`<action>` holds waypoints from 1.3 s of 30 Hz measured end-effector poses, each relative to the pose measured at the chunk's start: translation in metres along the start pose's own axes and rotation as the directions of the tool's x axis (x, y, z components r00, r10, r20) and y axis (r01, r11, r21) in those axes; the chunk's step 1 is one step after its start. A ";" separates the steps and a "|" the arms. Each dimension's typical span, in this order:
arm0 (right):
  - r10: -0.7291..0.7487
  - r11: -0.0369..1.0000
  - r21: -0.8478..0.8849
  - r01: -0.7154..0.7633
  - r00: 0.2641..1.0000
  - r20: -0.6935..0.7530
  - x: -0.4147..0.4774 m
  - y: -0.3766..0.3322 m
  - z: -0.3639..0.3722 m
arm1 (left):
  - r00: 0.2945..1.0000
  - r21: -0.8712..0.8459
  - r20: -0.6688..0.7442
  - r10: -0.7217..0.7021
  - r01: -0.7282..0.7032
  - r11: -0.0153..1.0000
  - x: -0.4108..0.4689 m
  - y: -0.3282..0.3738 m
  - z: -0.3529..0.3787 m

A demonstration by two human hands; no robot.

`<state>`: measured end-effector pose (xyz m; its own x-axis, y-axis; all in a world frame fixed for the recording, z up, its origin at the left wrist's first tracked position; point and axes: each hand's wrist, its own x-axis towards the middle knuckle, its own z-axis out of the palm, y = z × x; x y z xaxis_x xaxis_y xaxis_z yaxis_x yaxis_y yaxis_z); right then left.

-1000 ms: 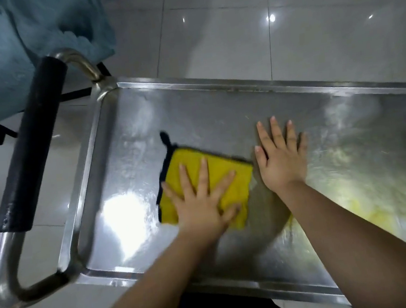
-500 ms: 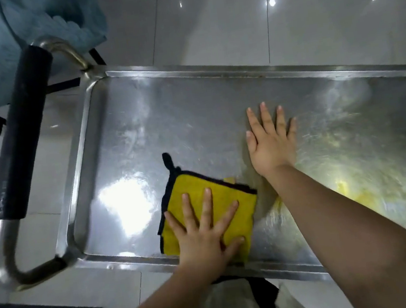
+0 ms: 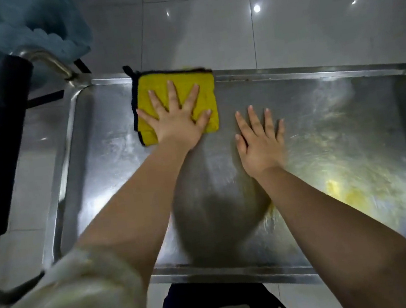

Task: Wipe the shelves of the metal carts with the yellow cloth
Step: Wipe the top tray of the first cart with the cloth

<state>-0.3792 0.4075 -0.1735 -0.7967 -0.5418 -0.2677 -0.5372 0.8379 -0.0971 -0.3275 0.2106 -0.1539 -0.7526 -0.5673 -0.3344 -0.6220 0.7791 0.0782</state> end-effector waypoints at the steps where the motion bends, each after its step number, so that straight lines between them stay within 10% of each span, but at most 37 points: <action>1: -0.007 1.000 -0.005 0.007 1.000 0.006 0.000 0.000 -0.001 | 0.999 0.018 -0.019 0.043 -0.043 0.999 -0.029 -0.004 0.011; 8: -0.015 1.000 -0.022 0.016 0.999 0.046 -0.005 -0.002 -0.008 | 0.973 -0.014 0.151 0.176 -0.176 0.984 -0.257 0.023 0.082; 11: -0.036 0.998 0.059 0.033 0.998 0.046 -0.014 0.002 -0.021 | 0.951 -0.085 0.216 0.220 -0.206 0.975 -0.235 0.037 0.063; 16: -0.016 0.979 0.205 0.004 0.998 0.059 -0.083 -0.030 -0.037 | 0.987 -0.338 -0.138 0.080 -0.123 0.933 -0.156 -0.046 0.015; 25: -0.063 0.998 0.016 0.062 0.993 0.101 -0.161 -0.051 0.035 | 0.978 -0.052 -0.050 0.202 -0.204 0.978 -0.069 -0.084 0.030; 33: 0.479 0.876 0.019 -0.482 0.874 0.082 -0.153 0.062 0.012 | 0.979 -0.009 -0.057 0.196 -0.196 0.980 -0.067 -0.081 0.035; 39: -0.197 0.980 -0.021 0.198 0.980 0.040 -0.152 -0.106 0.035 | 0.976 -0.042 -0.046 0.211 -0.213 0.976 -0.064 -0.091 0.030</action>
<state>-0.1909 0.4033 -0.1560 -0.6633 -0.6934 -0.2816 -0.6901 0.7122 -0.1282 -0.2165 0.1840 -0.1681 -0.8762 -0.4015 -0.2664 -0.4556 0.8704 0.1867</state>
